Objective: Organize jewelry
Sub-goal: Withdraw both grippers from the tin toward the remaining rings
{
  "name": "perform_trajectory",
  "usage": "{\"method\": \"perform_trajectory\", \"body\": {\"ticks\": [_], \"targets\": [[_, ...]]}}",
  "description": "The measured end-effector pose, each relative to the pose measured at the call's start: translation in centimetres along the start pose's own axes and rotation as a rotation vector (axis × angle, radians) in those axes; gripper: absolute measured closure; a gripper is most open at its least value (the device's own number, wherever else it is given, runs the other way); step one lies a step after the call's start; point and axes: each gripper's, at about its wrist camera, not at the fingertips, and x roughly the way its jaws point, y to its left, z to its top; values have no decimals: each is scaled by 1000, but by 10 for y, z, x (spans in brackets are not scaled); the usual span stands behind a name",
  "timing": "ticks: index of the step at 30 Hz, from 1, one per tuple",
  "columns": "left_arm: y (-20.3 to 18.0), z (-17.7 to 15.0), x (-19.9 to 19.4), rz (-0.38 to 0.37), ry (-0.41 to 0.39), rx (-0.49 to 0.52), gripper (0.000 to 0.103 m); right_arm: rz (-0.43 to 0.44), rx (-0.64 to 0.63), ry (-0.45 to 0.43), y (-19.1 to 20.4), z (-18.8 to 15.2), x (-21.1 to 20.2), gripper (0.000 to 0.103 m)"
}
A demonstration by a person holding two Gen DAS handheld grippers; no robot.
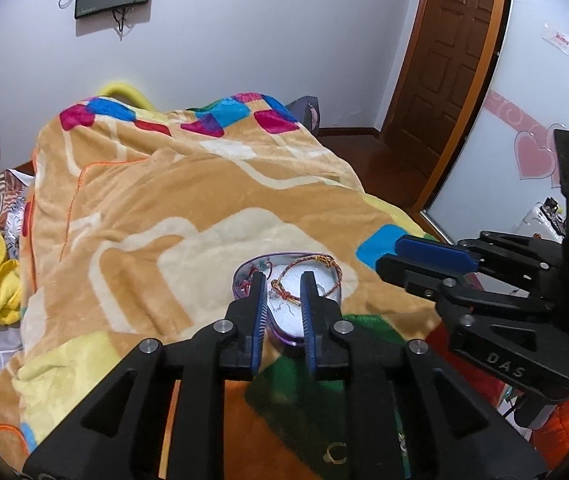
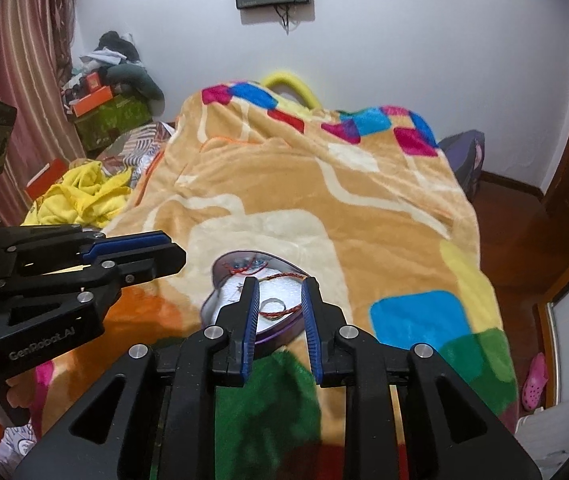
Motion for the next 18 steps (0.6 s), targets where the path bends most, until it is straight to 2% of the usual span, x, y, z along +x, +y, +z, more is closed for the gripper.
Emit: {"method": "perform_trajectory", "body": {"ticks": [5, 7, 9, 11, 14, 18], "targets": [[-7, -7, -28, 22, -30, 17, 74, -18, -9, -42, 12, -6, -26, 82], [-8, -11, -37, 26, -40, 20, 69, -25, -5, -58, 16, -10, -35, 77], [-11, -16, -48, 35, -51, 25, 66, -38, 2, -83, 19, -15, -46, 64], [-13, -22, -55, 38, -53, 29, 63, -51, 7, -102, 23, -19, -53, 57], [-14, -30, -60, 42, -49, 33, 59, -62, 16, -111, 27, -26, -62, 56], [-16, -44, -65, 46, -34, 42, 57, -82, 21, -103, 29, -36, -65, 56]]}}
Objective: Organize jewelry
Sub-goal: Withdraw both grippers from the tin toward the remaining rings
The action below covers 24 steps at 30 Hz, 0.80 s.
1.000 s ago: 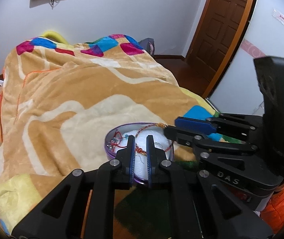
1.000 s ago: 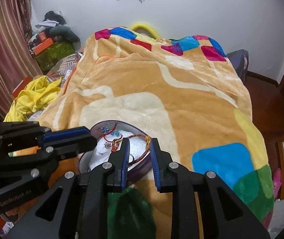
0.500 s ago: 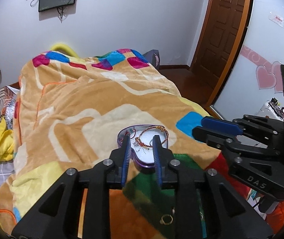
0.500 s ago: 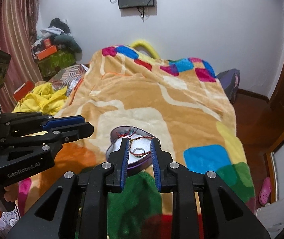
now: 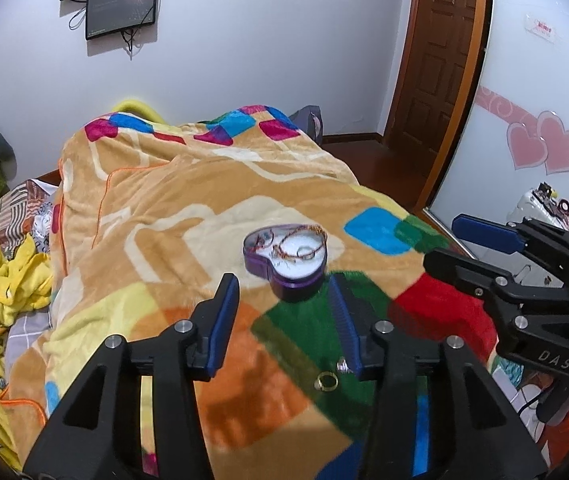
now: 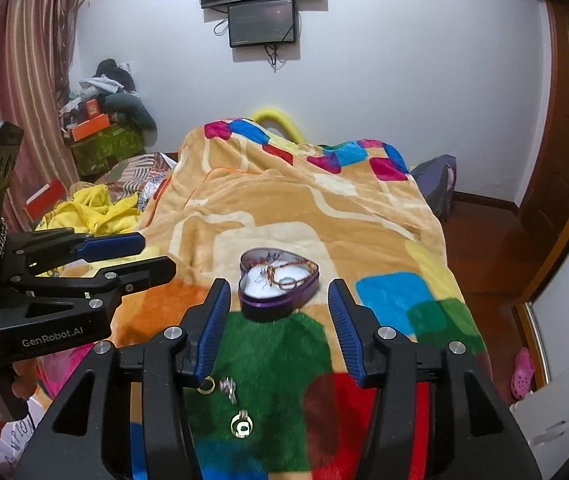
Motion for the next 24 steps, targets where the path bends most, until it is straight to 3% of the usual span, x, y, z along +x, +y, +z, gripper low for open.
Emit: {"method": "perform_trajectory", "body": {"ticks": [12, 22, 24], "targets": [[4, -42, 9, -5, 105, -19, 57, -12, 11, 113, 4, -46, 8, 56], [-2, -72, 16, -25, 165, -11, 57, 43, 41, 241, 9, -91, 33, 56], [-4, -74, 17, -34, 170, -13, 62, 55, 44, 239, 10, -93, 33, 56]]}}
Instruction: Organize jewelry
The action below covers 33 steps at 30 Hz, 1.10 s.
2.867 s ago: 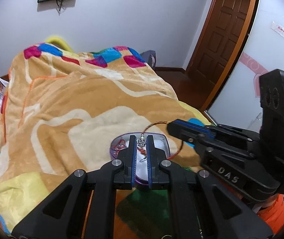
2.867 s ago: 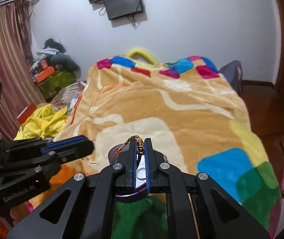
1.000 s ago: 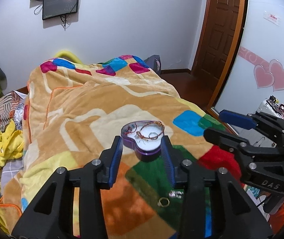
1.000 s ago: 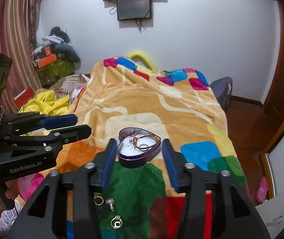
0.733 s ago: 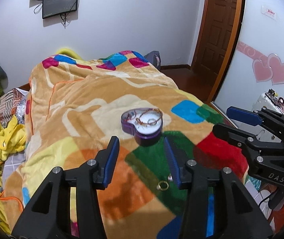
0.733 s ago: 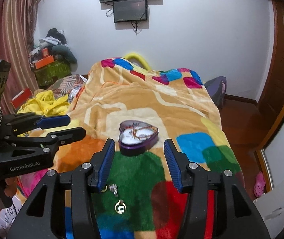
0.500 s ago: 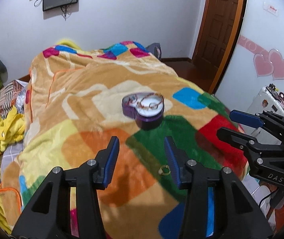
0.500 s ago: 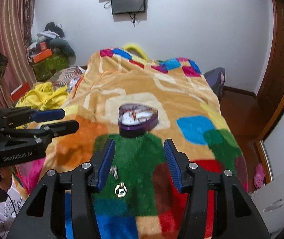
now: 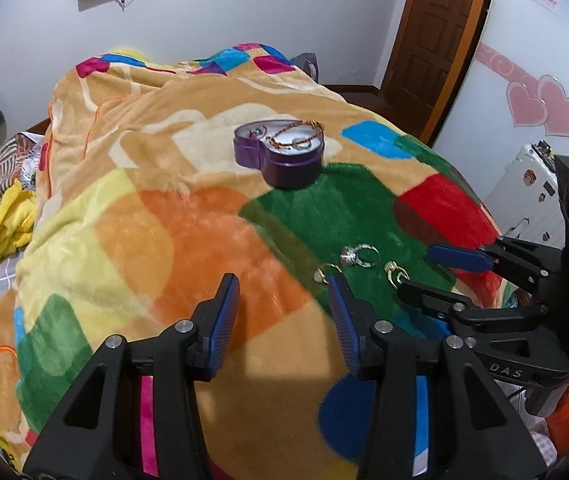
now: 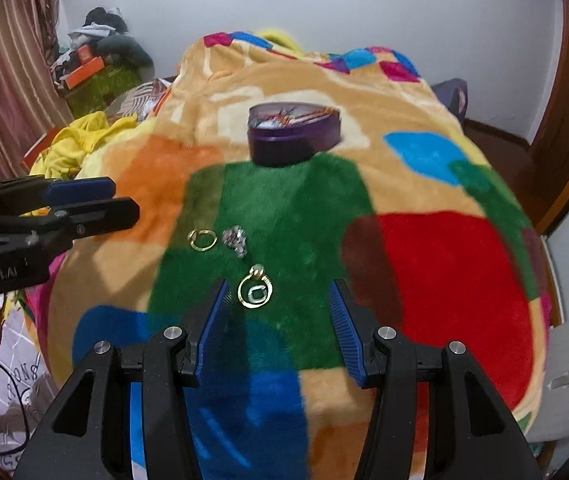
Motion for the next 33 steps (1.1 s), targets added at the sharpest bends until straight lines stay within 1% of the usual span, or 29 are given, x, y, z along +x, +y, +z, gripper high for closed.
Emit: {"method": "perform_trajectory", "body": {"ticks": [2, 4, 5, 6, 8, 11, 14, 24, 33], "targets": [[-1, -1, 4, -25, 16, -7, 72, 10, -4, -9, 2, 0, 1, 56], [-2, -1, 7, -43, 26, -11, 77, 16, -12, 1, 4, -1, 6, 63], [-4, -2, 9, -51, 29, -9, 78, 25, -16, 13, 5, -2, 9, 70], [-5, -1, 10, -55, 31, -7, 78, 28, -17, 22, 5, -2, 13, 74], [-8, -1, 13, -65, 37, 4, 79, 26, -25, 17, 6, -4, 14, 76], [-13, -1, 21, -75, 61, 16, 79, 26, -42, 12, 7, -4, 12, 86], [-14, -1, 31, -67, 85, 23, 79, 31, -31, -1, 5, -1, 8, 86], [-16, 3, 49, -72, 102, 27, 79, 24, 8, -53, -10, 10, -4, 86], [-18, 7, 61, -82, 103, 19, 79, 17, 33, -61, -20, 15, -5, 86]]}}
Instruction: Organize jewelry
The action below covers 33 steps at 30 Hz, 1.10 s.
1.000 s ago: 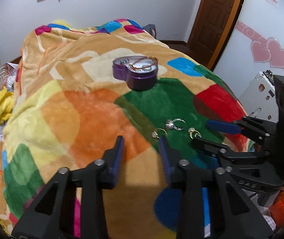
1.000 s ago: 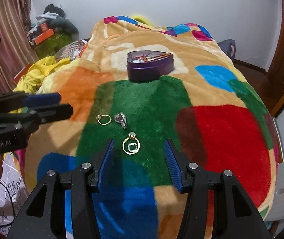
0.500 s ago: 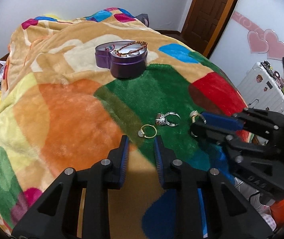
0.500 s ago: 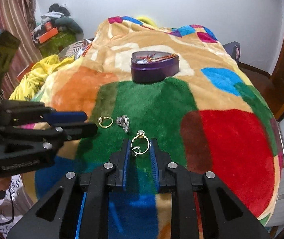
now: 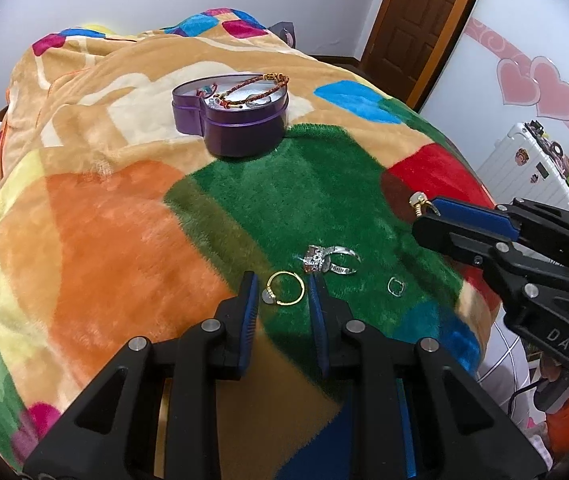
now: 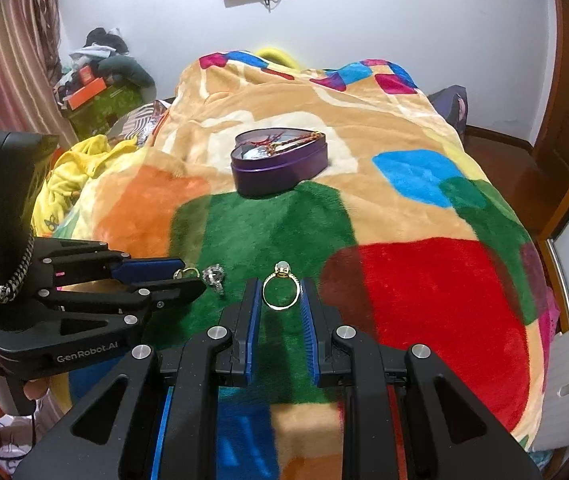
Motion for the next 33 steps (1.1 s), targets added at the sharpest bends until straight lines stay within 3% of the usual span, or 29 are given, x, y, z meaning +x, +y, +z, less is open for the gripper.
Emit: {"method": "perform_trajectory", "body": {"ticks": [2, 13, 33], "targets": [[0, 0, -1, 6, -5, -2, 83, -2, 6, -4, -2, 1, -1, 86], [3, 8, -19, 33, -53, -6, 83, -2, 11, -59, -4, 15, -13, 86], [16, 60, -67, 59, -252, -17, 83, 11, -9, -181, 5, 58, -23, 86]]}}
